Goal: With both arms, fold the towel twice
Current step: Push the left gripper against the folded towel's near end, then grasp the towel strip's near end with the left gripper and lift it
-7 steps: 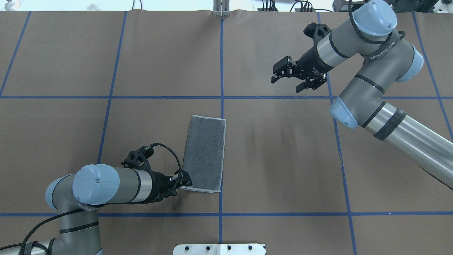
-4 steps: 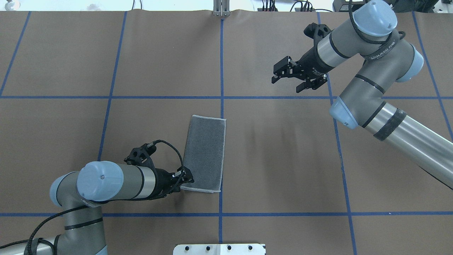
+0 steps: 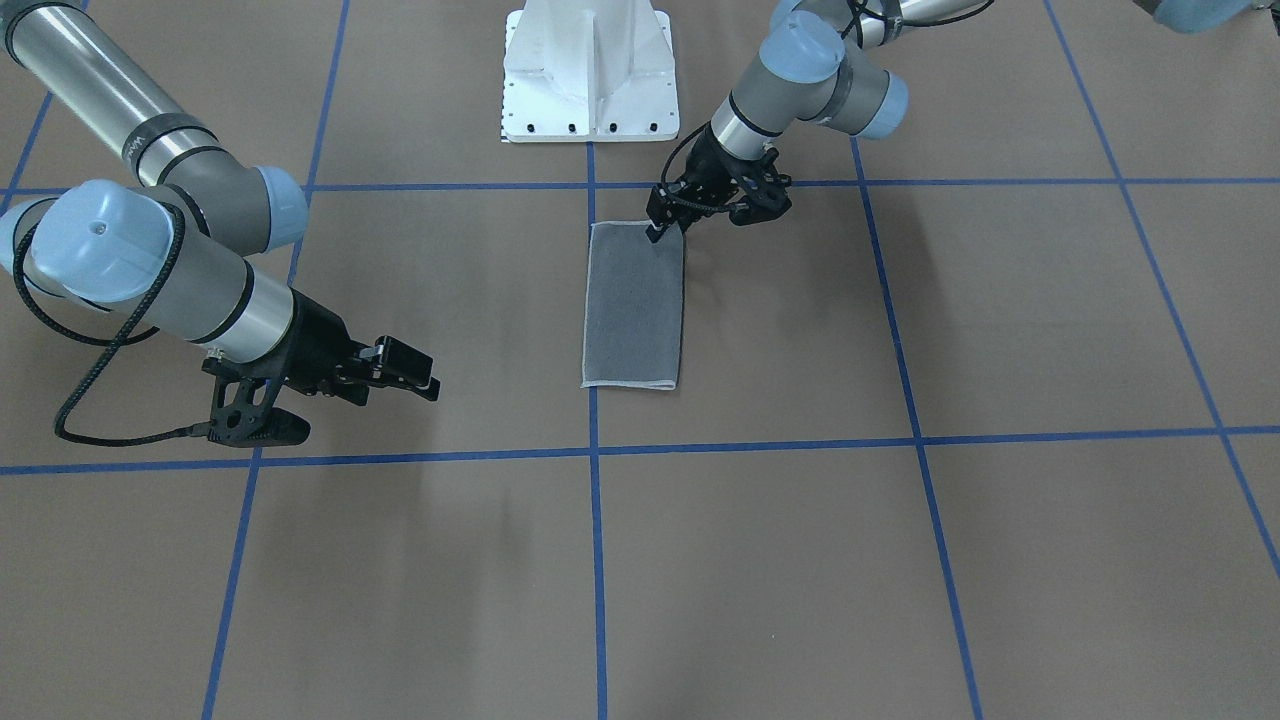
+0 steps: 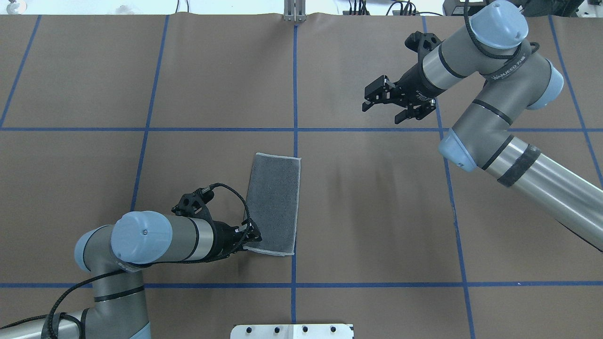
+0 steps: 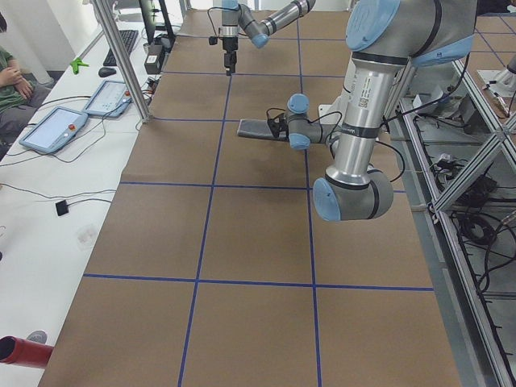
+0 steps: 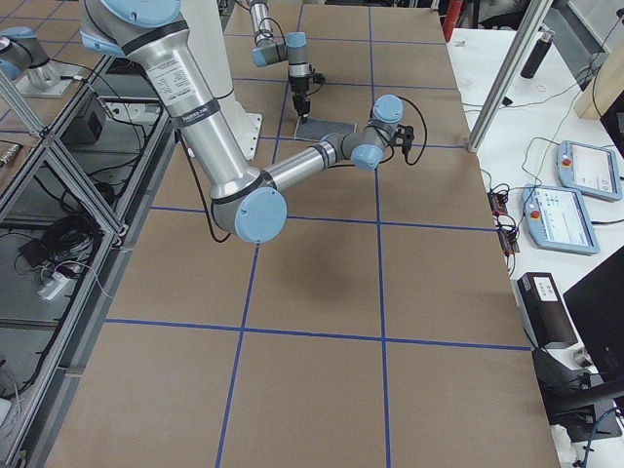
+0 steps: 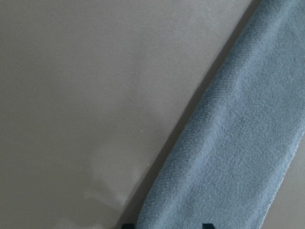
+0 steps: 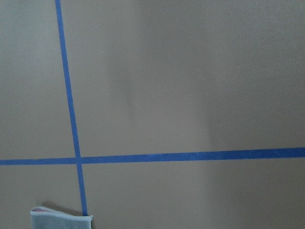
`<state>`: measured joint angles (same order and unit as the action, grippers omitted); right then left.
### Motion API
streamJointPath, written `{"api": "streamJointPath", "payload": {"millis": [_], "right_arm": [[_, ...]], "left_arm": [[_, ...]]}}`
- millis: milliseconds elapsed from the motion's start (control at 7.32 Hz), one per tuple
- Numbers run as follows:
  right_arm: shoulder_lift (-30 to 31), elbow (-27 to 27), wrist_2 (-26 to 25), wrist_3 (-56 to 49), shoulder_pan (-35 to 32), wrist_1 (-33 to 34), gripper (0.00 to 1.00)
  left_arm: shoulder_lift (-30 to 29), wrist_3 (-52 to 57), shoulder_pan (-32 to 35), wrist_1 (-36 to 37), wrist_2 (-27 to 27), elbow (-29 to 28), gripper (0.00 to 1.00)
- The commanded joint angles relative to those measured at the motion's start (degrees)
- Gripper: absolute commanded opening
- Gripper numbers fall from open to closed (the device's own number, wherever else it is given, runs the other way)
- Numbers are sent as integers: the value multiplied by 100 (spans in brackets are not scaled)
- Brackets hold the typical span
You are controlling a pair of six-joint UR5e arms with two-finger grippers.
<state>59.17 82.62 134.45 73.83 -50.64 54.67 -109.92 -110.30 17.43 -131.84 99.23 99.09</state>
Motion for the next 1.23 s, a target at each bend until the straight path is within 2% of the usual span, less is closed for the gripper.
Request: {"api": "streamJointPath", "payload": {"millis": [0,137,410,683,1093], "right_arm": [[6,-9,-7,0,37,0,100],[15,-1,-7,0,37,-9,100],[41,-9,-7,0,37,-9,100],[41,-53,-7,-35,37,-9,100],[41,-62,-16,-61,46,-9,100]], "left_arm": [[-12,-26,41,0,-9,5,11],[-29,-70,50,0,-9,14,0],[-160,-88,50,61,-9,32,0],[-1062,-105,111,1268,-18,32,0],[-1198,-88,662,1424,17,-134,0]]}}
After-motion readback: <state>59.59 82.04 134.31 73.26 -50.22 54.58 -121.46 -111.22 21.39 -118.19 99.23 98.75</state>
